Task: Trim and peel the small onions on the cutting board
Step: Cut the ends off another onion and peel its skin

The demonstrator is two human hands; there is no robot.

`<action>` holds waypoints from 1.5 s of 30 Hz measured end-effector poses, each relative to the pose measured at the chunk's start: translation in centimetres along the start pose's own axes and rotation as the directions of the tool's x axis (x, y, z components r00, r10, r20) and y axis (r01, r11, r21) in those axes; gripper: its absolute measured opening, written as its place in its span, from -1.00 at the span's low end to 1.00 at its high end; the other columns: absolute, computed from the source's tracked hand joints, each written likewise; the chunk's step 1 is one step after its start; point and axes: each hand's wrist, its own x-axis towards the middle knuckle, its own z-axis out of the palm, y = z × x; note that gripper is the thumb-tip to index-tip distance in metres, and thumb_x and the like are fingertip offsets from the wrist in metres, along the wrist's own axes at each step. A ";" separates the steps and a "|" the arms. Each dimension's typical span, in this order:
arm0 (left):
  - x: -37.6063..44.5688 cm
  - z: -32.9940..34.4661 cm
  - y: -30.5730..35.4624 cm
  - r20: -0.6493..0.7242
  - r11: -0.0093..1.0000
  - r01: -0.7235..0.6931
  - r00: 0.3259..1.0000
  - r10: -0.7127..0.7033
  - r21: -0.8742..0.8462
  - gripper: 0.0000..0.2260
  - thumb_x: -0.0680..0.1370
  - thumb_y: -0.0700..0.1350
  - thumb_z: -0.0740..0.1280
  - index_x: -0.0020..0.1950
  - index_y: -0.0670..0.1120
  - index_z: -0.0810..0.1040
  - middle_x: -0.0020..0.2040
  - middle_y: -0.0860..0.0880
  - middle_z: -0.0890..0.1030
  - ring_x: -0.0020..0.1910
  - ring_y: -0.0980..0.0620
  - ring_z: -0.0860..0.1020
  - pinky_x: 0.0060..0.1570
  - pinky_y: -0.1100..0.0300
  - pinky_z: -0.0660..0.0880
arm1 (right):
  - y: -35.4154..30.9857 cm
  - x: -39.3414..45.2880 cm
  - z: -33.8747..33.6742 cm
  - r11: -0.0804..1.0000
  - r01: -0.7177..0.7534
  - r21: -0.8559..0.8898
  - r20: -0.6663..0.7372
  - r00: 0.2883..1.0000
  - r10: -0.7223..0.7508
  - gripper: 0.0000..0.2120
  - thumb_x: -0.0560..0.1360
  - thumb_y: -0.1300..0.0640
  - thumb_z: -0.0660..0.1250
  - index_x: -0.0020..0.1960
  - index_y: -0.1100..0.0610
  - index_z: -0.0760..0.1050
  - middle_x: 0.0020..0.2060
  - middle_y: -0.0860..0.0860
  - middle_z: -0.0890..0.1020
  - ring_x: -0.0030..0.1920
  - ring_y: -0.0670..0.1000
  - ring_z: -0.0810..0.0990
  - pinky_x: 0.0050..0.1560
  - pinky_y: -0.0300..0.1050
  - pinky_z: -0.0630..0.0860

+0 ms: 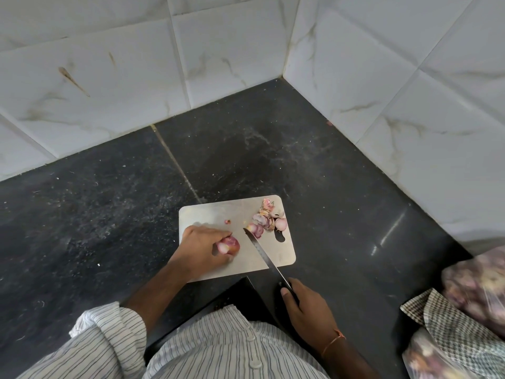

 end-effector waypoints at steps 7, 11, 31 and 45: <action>-1.0 -0.1 0.1 -0.035 0.998 0.027 0.999 -0.029 -0.060 -0.37 0.38 0.37 0.40 0.38 0.13 0.67 0.27 0.22 0.70 0.28 0.18 0.61 0.49 -0.10 0.43 | -1.1 0.2 -0.3 0.997 -0.019 0.071 0.016 1.000 0.018 -0.78 0.73 -0.09 0.18 -0.05 -0.06 0.47 -0.25 -0.10 0.61 -0.21 -0.07 0.59 -0.17 0.00 0.52; -0.6 0.1 0.6 -0.079 0.992 0.050 0.995 -0.059 -0.113 -0.38 0.31 0.40 0.43 0.29 0.14 0.71 0.21 0.21 0.72 0.20 0.21 0.63 0.43 -0.11 0.49 | -1.4 0.1 -0.6 0.985 -0.059 0.163 0.024 0.998 0.056 -0.77 0.72 -0.09 0.22 -0.05 -0.03 0.51 -0.28 -0.02 0.63 -0.26 -0.05 0.60 -0.18 0.06 0.53; -0.5 0.2 4.0 0.004 0.860 0.316 0.939 -0.344 -0.401 -0.61 0.36 -0.02 0.72 0.13 0.09 0.72 0.00 0.17 0.69 -0.11 0.27 0.65 -0.14 0.53 0.47 | -6.3 0.9 -1.0 0.968 -0.076 0.238 0.061 0.996 0.063 -0.71 0.74 -0.08 0.17 -0.14 -0.05 0.40 -0.36 0.04 0.58 -0.37 -0.02 0.53 -0.26 0.13 0.45; 0.1 2.9 5.4 0.003 0.770 0.313 0.927 -0.375 -0.556 -0.63 0.29 -0.12 0.74 0.04 0.06 0.77 -0.10 0.20 0.76 -0.12 0.27 0.71 0.10 0.18 0.68 | -7.1 0.9 -0.4 0.963 -0.045 -0.267 0.109 0.991 0.077 -0.79 0.76 -0.10 -0.02 0.07 -0.01 0.27 -0.09 0.02 0.69 -0.12 0.15 0.67 -0.23 -0.02 0.36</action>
